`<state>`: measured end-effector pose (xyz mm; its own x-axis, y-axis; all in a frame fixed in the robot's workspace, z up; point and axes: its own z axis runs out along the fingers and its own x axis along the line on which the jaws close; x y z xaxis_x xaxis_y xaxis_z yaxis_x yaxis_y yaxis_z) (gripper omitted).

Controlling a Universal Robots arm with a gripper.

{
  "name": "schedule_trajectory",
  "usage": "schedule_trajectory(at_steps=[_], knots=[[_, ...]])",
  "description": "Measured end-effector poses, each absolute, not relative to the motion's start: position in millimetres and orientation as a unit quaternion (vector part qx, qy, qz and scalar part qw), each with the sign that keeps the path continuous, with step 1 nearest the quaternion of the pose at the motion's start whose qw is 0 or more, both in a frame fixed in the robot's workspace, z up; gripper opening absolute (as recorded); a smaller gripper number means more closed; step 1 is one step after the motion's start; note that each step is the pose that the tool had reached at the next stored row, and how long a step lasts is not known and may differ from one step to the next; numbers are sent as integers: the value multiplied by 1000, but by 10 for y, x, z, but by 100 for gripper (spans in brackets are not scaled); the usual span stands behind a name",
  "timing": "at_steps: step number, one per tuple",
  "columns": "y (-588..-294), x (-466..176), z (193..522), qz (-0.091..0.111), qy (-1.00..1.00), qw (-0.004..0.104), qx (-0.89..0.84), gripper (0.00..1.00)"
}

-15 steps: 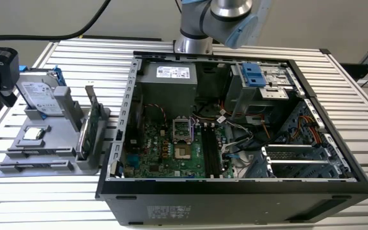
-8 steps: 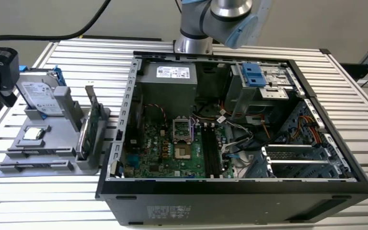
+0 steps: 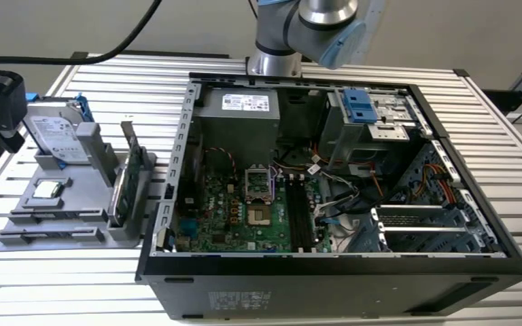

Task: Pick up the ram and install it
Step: 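Reach for the ram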

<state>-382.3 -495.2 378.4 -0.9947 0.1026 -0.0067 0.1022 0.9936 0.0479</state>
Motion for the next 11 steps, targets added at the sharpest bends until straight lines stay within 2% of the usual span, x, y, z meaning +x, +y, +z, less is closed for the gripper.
schedule_trajectory(at_steps=[11], knots=[[-4952,-3823,3773,23,994,6,106,100]])
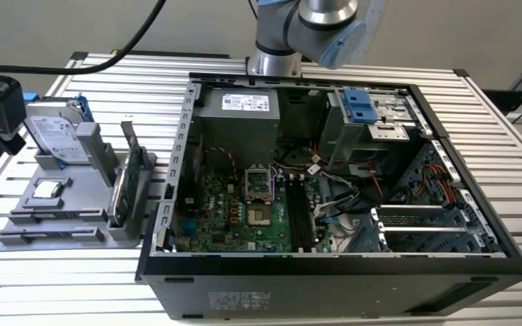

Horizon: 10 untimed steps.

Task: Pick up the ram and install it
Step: 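Reach for the ram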

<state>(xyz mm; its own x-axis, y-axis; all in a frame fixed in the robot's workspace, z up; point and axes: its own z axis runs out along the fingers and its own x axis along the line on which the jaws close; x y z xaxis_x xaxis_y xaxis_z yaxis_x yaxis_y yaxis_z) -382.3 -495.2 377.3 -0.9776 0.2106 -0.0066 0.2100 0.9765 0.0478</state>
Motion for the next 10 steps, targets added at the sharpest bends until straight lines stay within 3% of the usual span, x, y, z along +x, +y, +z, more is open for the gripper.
schedule_trajectory(at_steps=[10], knots=[[-4952,-3823,3766,23,988,7,152,100]])
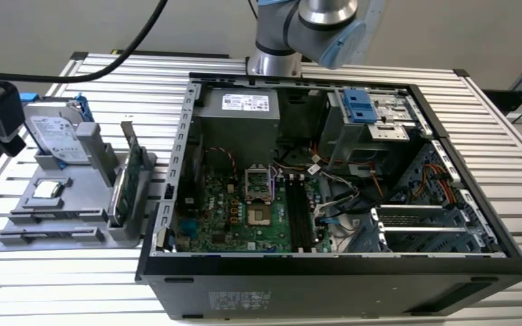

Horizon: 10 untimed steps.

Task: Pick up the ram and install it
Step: 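Reach for the ram, then pick up the ram and move it above insertion slot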

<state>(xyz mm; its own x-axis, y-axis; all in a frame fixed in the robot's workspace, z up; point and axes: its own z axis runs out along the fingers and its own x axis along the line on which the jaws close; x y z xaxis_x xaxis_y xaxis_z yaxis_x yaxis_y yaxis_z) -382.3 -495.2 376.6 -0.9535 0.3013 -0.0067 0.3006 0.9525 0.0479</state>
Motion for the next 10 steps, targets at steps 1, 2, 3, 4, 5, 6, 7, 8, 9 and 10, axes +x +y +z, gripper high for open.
schedule_trajectory(at_steps=[1,2,3,4,5,6,7,8,9,10], knots=[[-4952,-3823,3766,23,987,7,157,100],[-4952,-3823,3765,23,987,7,161,100],[-4952,-3823,3765,23,986,7,165,100],[-4952,-3823,3764,23,985,7,170,100],[-4952,-3823,3764,23,984,7,174,100],[-4952,-3823,3763,23,984,8,178,100],[-4952,-3823,3762,23,983,8,182,100],[-4952,-3823,3762,23,982,8,186,100],[-4952,-3823,3761,23,981,8,190,100],[-4952,-3823,3761,23,981,8,195,100]])
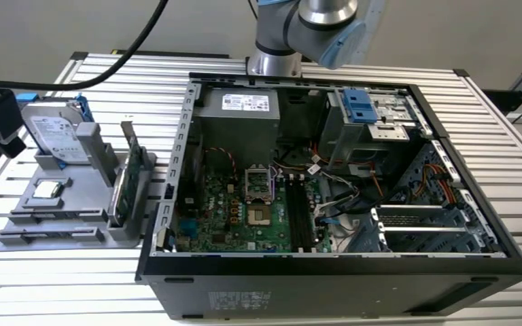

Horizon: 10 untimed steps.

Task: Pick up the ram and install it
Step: 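Pick up the ram and move it above insertion slot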

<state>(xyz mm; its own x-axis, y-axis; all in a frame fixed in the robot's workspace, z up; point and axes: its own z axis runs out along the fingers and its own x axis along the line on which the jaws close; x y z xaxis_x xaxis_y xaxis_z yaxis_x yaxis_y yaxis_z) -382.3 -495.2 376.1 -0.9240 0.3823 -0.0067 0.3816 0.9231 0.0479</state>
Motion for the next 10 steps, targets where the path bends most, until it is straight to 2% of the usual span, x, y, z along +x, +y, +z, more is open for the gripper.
schedule_trajectory(at_steps=[10], knots=[[-4952,-3823,3755,22,972,9,235,100]])
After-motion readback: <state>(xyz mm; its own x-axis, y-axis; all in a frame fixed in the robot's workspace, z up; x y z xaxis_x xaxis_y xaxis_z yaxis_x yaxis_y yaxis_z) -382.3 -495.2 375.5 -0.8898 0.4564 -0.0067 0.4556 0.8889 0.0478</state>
